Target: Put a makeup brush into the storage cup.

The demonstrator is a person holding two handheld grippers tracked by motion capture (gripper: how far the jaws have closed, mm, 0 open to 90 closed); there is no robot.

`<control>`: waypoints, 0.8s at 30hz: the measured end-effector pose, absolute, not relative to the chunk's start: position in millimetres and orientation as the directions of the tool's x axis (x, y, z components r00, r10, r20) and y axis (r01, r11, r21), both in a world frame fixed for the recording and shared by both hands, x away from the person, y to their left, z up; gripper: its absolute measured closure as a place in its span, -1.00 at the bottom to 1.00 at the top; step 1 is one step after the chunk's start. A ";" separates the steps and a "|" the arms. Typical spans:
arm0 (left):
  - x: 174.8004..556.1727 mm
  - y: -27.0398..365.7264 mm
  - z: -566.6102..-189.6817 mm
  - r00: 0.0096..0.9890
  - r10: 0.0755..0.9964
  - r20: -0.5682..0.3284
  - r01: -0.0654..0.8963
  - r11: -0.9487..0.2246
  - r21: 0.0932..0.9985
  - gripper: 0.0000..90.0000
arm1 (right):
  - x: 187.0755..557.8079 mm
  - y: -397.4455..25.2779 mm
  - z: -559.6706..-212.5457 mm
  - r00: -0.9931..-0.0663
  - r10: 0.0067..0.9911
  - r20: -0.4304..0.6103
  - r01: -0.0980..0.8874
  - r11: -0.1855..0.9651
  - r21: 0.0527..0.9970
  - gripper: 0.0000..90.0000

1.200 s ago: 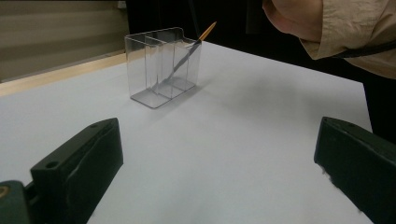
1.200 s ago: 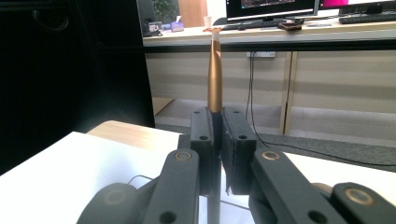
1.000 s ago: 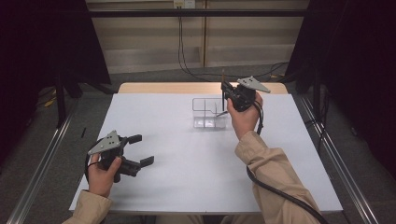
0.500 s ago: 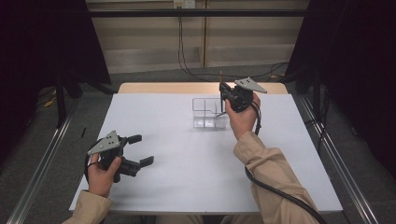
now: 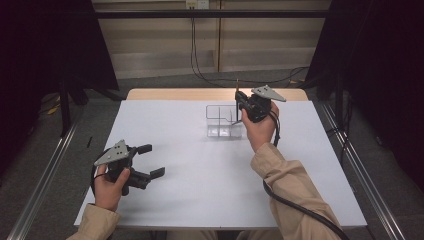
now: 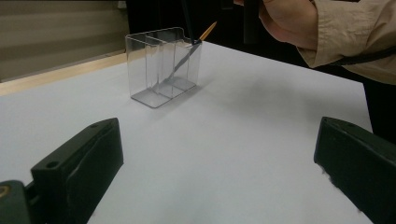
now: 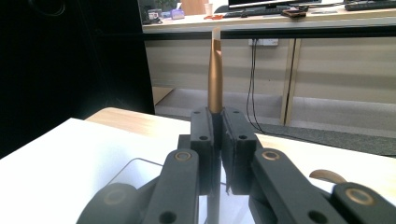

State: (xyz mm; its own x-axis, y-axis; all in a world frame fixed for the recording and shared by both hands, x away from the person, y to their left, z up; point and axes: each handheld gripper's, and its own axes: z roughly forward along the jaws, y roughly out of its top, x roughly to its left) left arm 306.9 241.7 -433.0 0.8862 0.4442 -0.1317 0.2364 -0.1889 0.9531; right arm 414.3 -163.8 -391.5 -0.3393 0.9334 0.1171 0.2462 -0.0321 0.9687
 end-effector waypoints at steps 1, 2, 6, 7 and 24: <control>306.9 241.7 -432.7 0.887 0.443 -0.131 0.236 -0.189 0.953 -0.97 | 413.5 -163.7 -391.8 -0.339 0.933 0.121 0.250 -0.034 0.968 0.87; 306.8 241.7 -432.6 0.887 0.444 -0.131 0.235 -0.189 0.953 -0.97 | 412.6 -163.6 -392.2 -0.338 0.933 0.122 0.252 -0.035 0.967 0.87; 307.2 241.2 -433.1 0.887 0.443 -0.131 0.235 -0.189 0.953 -0.97 | 410.0 -164.7 -392.9 -0.340 0.932 0.126 0.255 -0.037 0.966 0.87; 307.6 241.2 -433.1 0.888 0.441 -0.129 0.234 -0.191 0.953 -0.97 | 409.6 -164.9 -393.1 -0.343 0.932 0.121 0.254 -0.033 0.967 0.87; 307.7 240.8 -432.0 0.888 0.443 -0.124 0.229 -0.191 0.954 -0.97 | 403.6 -166.3 -394.5 -0.354 0.927 0.122 0.261 -0.027 0.965 0.87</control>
State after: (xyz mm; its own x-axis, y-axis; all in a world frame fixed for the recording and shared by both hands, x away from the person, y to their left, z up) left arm 307.7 240.8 -432.0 0.8877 0.4434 -0.1241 0.2291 -0.1915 0.9544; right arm 403.6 -166.3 -394.5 -0.3535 0.9275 0.1217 0.2610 -0.0272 0.9650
